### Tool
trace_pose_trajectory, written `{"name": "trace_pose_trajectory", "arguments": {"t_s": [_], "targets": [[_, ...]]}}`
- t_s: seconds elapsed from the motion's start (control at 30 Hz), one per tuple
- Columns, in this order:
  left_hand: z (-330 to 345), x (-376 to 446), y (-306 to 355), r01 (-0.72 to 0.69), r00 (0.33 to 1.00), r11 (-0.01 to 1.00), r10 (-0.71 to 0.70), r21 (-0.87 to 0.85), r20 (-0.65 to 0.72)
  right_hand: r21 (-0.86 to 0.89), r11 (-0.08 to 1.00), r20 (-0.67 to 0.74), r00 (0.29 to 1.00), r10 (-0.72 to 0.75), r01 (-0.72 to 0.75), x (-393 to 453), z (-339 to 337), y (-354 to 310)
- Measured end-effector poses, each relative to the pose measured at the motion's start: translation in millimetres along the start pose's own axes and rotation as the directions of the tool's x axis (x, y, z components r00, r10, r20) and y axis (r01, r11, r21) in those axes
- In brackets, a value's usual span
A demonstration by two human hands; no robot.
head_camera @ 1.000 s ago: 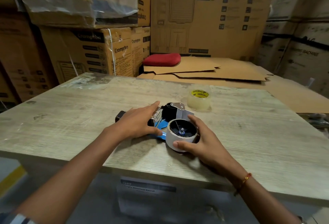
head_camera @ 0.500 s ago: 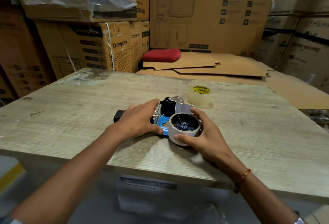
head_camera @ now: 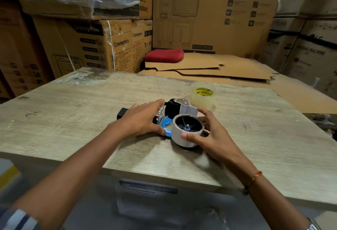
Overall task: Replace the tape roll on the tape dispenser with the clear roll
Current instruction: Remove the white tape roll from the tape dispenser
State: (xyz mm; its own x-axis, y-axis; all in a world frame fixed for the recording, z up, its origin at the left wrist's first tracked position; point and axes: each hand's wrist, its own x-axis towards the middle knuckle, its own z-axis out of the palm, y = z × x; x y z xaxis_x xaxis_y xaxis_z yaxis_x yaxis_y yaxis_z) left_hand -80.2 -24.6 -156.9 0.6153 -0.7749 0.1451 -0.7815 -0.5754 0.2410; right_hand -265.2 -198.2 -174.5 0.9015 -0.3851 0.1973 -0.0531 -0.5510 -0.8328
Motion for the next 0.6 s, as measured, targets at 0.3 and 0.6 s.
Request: {"name": "trace_pose_trajectory", "arguments": {"t_s": [0.3,0.6], "targets": [[-13,-17,29,0.136,0.901,0.959,-0.016,0.249,-0.433,0.03,0.972,0.151,0.962,0.226,-0.233,21,-18,-20],[-8,-35,83,0.274,0.903,0.958,-0.287,-0.085,-0.321,-0.229,0.953,0.062,0.974,0.218,-0.198,41,-8,-39]]}}
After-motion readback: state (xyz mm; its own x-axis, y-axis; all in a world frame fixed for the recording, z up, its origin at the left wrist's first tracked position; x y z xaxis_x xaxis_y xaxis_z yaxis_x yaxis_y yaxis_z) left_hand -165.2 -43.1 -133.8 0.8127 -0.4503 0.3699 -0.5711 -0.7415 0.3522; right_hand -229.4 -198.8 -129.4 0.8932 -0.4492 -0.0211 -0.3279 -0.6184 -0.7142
